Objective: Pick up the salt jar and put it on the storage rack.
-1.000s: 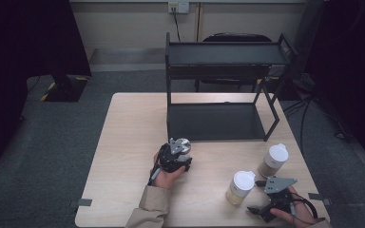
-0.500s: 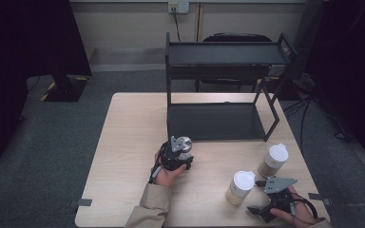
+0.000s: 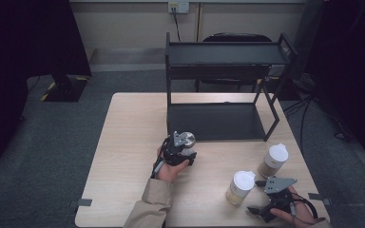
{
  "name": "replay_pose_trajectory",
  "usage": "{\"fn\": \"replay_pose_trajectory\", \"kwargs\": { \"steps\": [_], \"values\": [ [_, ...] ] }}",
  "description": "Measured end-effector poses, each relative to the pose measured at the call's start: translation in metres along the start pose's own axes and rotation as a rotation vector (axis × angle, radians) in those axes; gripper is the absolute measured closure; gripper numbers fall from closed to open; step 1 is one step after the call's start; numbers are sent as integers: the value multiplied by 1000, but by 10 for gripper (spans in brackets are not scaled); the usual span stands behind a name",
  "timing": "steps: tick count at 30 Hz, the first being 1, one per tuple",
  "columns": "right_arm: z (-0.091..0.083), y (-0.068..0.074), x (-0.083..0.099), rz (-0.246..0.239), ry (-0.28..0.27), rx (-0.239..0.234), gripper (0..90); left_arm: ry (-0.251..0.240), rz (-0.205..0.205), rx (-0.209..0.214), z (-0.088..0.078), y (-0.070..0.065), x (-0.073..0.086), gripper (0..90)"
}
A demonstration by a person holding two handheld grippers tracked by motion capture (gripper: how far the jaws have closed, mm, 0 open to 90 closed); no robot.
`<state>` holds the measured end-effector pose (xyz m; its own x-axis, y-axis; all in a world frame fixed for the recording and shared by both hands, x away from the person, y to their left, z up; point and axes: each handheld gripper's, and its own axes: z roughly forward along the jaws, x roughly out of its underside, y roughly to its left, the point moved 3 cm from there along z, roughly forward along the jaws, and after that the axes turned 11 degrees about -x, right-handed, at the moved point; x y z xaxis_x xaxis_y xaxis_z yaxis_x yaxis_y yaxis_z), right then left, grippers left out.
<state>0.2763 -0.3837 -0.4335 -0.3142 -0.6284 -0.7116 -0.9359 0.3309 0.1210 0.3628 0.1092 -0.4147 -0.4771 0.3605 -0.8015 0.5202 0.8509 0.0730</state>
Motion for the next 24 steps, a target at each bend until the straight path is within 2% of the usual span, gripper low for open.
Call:
{"fn": "replay_pose_trajectory", "kwargs": {
  "steps": [24],
  "values": [
    [0, 0, 0, 0, 0, 0, 0, 2, 5, 4, 12, 0, -28, 312]
  ]
}}
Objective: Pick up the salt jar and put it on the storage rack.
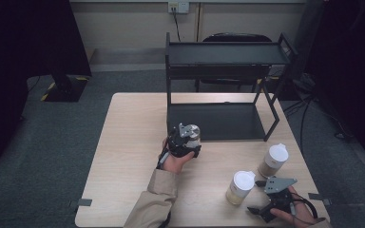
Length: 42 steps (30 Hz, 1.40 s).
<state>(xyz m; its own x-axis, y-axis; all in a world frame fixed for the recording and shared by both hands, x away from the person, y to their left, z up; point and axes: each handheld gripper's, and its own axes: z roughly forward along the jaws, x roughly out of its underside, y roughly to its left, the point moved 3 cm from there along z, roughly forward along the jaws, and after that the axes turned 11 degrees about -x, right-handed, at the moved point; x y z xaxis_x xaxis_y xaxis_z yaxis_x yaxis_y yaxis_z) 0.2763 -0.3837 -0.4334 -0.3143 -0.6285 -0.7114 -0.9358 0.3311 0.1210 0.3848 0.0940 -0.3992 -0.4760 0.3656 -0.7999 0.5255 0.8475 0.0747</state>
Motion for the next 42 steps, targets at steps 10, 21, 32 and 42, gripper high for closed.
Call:
{"fn": "replay_pose_trajectory", "kwargs": {
  "steps": [10, 21, 32, 42],
  "values": [
    [0, 0, 0, 0, 0, 0, 0, 3, -6, -1, 8, 0, -10, 312],
    [0, 0, 0, 0, 0, 0, 0, 7, -10, -21, 19, 1, -21, 312],
    [0, 0, 0, 0, 0, 0, 0, 12, -29, -51, 32, 1, -23, 312],
    [0, 0, 0, -1, 0, 0, 0, 19, -46, -71, 46, 0, -26, 312]
  ]
}}
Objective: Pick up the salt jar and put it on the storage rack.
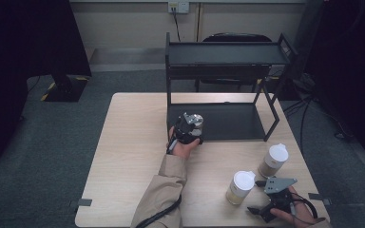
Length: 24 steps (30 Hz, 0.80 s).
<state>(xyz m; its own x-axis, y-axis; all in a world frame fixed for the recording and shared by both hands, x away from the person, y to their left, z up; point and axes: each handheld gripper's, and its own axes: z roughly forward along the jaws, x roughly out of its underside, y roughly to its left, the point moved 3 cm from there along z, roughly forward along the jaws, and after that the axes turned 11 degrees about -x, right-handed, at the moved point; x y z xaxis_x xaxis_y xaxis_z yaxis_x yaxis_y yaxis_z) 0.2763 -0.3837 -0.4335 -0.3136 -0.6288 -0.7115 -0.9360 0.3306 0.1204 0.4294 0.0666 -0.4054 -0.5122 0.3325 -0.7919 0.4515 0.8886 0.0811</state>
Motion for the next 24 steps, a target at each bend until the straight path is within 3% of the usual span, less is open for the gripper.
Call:
{"fn": "replay_pose_trajectory", "kwargs": {
  "steps": [24],
  "values": [
    [0, 0, 0, 1, 0, 0, 0, 16, -20, -41, 17, 0, -4, 312]
  ]
}}
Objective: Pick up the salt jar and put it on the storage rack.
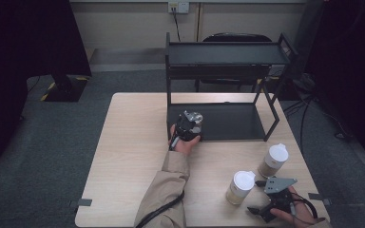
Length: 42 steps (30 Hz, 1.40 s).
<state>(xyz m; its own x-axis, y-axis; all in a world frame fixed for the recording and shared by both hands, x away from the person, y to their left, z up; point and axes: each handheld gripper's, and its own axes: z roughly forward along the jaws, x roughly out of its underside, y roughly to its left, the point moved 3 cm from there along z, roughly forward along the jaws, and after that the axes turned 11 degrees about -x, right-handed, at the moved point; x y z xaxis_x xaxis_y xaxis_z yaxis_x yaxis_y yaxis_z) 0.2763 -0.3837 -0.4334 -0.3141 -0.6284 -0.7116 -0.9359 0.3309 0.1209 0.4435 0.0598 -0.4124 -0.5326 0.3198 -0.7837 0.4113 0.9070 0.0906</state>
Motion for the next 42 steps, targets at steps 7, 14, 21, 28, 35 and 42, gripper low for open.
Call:
{"fn": "replay_pose_trajectory", "kwargs": {
  "steps": [7, 14, 21, 28, 35, 42],
  "values": [
    [0, 0, 0, 0, 0, 0, 0, 9, -3, -9, 2, 1, -1, 312],
    [0, 0, 0, 0, 0, 0, 0, 13, -6, -14, 4, 1, -3, 312],
    [0, 0, 0, 0, 0, 0, 0, 14, -22, -21, 8, 0, -4, 312],
    [0, 0, 0, 0, 0, 0, 0, 18, -30, -29, 12, 0, -6, 312],
    [0, 0, 0, 0, 0, 0, 0, 21, -26, -45, 16, -2, -7, 312],
    [0, 0, 0, 0, 0, 0, 0, 24, -24, -58, 18, -3, -10, 311]
  ]
}}
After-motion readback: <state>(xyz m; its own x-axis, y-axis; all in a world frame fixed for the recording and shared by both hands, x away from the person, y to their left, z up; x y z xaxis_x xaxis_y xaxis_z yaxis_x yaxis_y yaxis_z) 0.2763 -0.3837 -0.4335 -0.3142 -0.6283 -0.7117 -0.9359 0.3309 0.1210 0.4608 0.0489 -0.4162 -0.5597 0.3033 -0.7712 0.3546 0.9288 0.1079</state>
